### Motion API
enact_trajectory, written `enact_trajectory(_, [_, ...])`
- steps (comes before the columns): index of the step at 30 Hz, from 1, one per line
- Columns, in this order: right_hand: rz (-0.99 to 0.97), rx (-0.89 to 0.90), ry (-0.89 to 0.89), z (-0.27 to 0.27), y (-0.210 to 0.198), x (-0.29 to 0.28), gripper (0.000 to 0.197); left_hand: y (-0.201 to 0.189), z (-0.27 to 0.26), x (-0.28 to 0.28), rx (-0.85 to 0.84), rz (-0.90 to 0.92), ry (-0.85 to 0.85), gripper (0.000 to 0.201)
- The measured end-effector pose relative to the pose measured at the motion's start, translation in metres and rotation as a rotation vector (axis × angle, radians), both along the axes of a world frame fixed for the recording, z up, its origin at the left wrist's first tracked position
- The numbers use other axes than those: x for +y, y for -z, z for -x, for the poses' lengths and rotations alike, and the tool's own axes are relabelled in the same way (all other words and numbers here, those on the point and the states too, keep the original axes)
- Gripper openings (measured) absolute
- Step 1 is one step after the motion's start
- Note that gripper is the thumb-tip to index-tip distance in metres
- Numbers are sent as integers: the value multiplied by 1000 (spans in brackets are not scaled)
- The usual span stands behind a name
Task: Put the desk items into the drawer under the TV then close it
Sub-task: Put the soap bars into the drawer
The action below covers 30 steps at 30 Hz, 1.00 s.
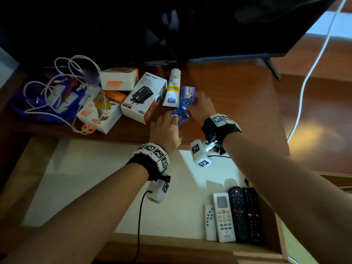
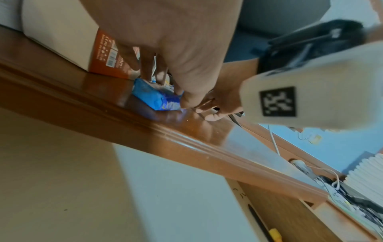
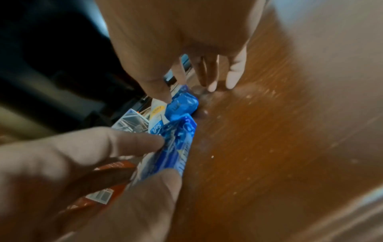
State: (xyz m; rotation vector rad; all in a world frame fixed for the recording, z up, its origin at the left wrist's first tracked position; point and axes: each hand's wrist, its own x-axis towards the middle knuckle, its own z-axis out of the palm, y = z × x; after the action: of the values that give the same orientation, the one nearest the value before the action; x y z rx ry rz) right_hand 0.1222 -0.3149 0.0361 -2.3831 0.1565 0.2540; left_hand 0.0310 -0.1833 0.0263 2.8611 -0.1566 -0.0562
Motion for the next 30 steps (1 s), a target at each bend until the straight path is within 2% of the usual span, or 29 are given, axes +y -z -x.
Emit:
enact_trajectory(4, [147,81,143,-9,0,20,59,4,10,9,-48,-25,-10,39])
enact_trajectory(7, [195,132,184,-20,-3,32,66,0,17,14,-48,90,-30,38])
enact_trajectory(9, [229,136,137,-25,-6,36,59,-4,22,17,-20,189,-80,37])
enact_trajectory(11, [259,137,79,-26,-10,36,46,-7,29,20,29,258,-132,43])
enact_trajectory(15, [287,117,78,-10,-20,23,35,-7,44,28,88,336,-208,56])
enact_trajectory(20, [292,130,59,43,-26,-10,47,-4,66,37,261,451,-326,72])
enact_trajectory(22, [238,125,77,67,-22,-25,45,1,79,36,352,414,-309,71])
enact_trajectory(24, [172,128,87,95,-15,-37,39,10,96,30,463,302,-233,67])
enact_trajectory(27, [22,109,113,139,0,-49,24,26,115,15,655,163,-101,50])
enact_trajectory(30, [-78,153,154,180,23,-60,23,48,125,0,773,96,-47,47])
